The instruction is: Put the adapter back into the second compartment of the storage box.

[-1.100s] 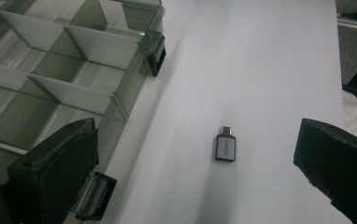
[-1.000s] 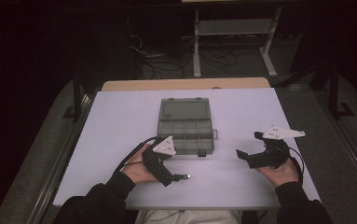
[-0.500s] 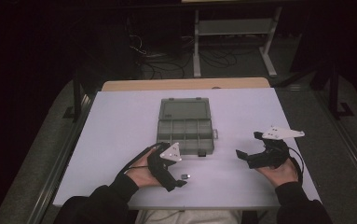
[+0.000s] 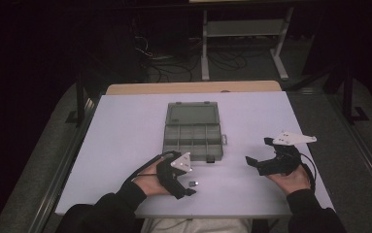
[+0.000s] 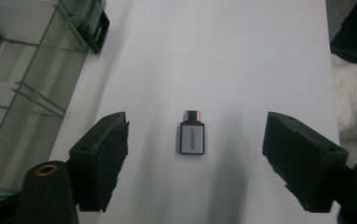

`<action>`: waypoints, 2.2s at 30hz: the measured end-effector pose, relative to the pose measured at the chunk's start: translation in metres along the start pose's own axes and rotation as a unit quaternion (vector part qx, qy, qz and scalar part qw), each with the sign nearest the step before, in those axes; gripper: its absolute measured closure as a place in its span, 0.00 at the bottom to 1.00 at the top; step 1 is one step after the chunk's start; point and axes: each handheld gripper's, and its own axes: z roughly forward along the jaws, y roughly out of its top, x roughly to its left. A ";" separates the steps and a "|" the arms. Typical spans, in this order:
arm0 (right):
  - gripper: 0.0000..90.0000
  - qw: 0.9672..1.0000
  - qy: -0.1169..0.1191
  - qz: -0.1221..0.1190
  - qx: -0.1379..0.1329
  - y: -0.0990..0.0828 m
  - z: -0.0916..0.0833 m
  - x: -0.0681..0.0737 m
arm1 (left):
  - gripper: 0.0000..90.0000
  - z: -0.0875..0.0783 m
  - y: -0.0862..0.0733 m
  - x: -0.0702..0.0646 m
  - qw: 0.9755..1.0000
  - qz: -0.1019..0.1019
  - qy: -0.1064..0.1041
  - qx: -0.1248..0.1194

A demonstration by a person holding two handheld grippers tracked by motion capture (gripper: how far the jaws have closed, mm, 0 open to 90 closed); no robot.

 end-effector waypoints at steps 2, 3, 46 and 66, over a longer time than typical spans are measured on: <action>0.00 1.000 0.000 0.000 0.001 0.000 0.000 0.000 | 0.32 0.000 0.000 0.000 1.000 0.000 -0.005 -0.002; 0.00 1.000 0.001 0.000 0.001 0.000 0.000 0.000 | 0.35 0.000 0.000 0.000 1.000 0.001 -0.006 -0.003; 0.00 1.000 0.008 -0.004 0.009 0.000 0.002 0.002 | 0.84 0.009 0.006 0.004 0.999 0.018 -0.023 0.013; 0.00 1.000 0.010 -0.003 0.009 0.000 0.002 0.003 | 0.84 -0.020 0.012 0.015 1.000 0.012 0.006 -0.013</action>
